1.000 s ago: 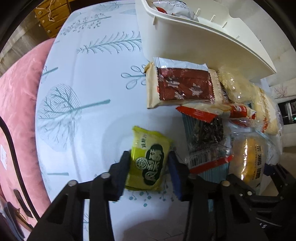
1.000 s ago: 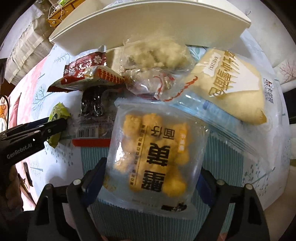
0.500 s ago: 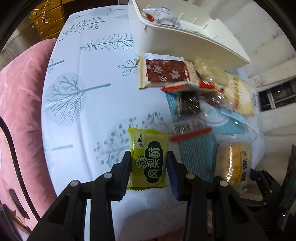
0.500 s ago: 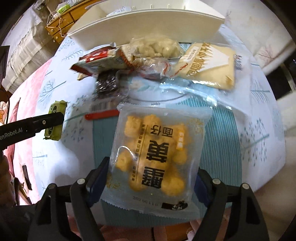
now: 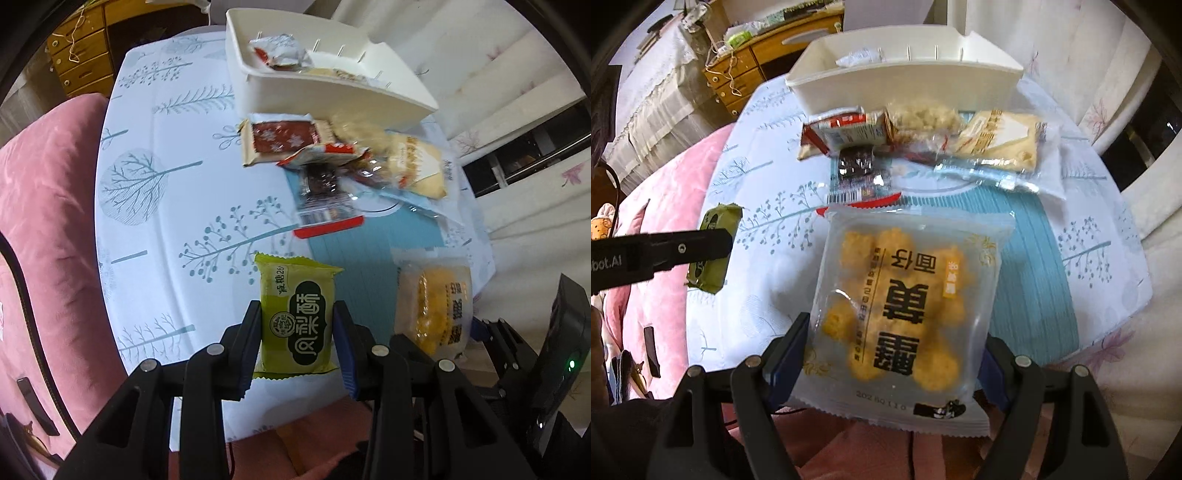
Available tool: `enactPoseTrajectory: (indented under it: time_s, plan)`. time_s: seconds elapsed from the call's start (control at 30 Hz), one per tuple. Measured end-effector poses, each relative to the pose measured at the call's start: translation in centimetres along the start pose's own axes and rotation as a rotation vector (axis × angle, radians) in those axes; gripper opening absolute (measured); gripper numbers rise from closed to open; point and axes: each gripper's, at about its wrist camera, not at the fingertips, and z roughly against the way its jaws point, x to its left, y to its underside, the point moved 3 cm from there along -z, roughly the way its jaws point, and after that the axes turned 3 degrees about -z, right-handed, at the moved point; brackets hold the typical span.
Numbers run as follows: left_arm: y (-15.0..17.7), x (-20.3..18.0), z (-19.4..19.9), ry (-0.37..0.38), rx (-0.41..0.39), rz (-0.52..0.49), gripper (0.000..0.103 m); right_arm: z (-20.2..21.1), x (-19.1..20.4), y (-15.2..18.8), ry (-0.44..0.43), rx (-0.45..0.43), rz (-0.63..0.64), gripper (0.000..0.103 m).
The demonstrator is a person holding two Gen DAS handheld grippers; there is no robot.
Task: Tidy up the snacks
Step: 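Carry green snack and puff bag into the white tray and release both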
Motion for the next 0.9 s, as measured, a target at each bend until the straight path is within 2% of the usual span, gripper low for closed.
enactPoseTrajectory:
  time_s: [0.4,0.63,0.9]
  plan:
    - [-4.0,-4.9,3.1,-0.05,-0.08,0.093,0.036,2.5,-3.0,-6.2,-0.055,-0.083,0.141,0.081]
    - [-8.9,-7.1,3.9,-0.057,-0.15,0.191,0.036,3.2,-5.8,-11.6,-0.108,-0.136,0.227,0.081]
    - [-14.5,-9.0,3.8,-0.097,-0.217,0.243,0.036,2.9,-8.3,-18.2,-0.158,-0.192,0.294,0.081]
